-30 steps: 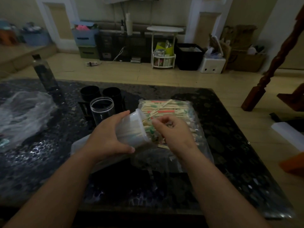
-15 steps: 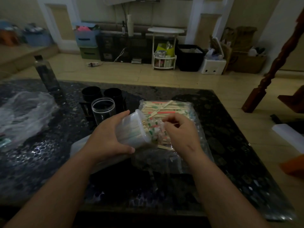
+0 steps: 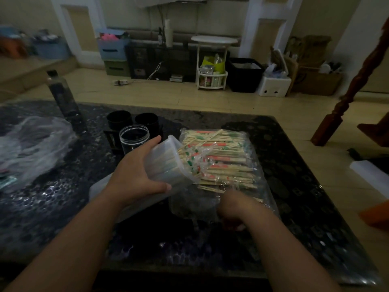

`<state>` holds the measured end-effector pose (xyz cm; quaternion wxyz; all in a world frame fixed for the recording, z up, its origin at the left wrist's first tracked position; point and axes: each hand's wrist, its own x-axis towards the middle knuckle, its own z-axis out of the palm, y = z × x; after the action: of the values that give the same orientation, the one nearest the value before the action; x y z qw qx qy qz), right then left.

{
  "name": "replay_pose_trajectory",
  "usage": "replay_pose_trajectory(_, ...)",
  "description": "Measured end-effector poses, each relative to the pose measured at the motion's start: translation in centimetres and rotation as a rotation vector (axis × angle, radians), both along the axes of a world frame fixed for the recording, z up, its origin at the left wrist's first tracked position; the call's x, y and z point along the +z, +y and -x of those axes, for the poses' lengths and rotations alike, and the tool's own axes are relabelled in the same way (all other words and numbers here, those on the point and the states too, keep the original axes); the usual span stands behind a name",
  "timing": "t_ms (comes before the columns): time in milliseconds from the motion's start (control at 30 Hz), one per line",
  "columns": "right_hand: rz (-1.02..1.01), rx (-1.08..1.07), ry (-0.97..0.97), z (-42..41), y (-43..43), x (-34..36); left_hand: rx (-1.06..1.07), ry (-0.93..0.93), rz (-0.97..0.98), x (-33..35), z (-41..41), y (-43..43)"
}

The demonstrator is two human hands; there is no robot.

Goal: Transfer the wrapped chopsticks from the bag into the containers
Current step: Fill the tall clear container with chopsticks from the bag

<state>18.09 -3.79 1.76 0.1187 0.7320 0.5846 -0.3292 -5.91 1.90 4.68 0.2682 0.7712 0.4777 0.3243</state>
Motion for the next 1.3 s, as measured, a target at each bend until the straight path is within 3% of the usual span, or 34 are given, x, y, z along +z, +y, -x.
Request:
replay_pose_trajectory(100,-0.127,-0.053,0.000,-0.1,0.2,-2.4,0.001,-0.029,-0.005,0.0,0.0,0.0)
replay_pose_trajectory(200,-0.383,-0.206,0.085,-0.1,0.8,-5.0,0.003,-0.081,0.001,-0.1,0.1,0.1)
replay_pose_trajectory(333,-0.654,-0.104,0.052,-0.6,1.5,-7.0,0.015,-0.098,-0.016,-0.3,0.1,0.2)
replay_pose_trajectory(467,-0.602,-0.026,0.064,-1.5,2.0,-7.3,0.040,-0.121,-0.014,-0.3,0.1,0.5)
replay_pose_trajectory(600,-0.587,0.010,-0.050,-1.7,2.2,-7.2,0.043,-0.132,0.004,-0.4,0.1,0.6)
replay_pose_trajectory(867,-0.686,-0.094,-0.099,-1.5,1.6,-6.9,0.032,-0.120,0.006,-0.3,0.0,0.4)
replay_pose_trajectory(1100,-0.624,-0.040,0.071,-0.4,2.1,-7.4,0.026,-0.135,0.018,-0.3,0.0,0.5)
replay_pose_trajectory(1300,-0.614,0.007,0.009,-0.6,2.4,-7.8,0.024,-0.138,0.030,-0.1,-0.1,0.4)
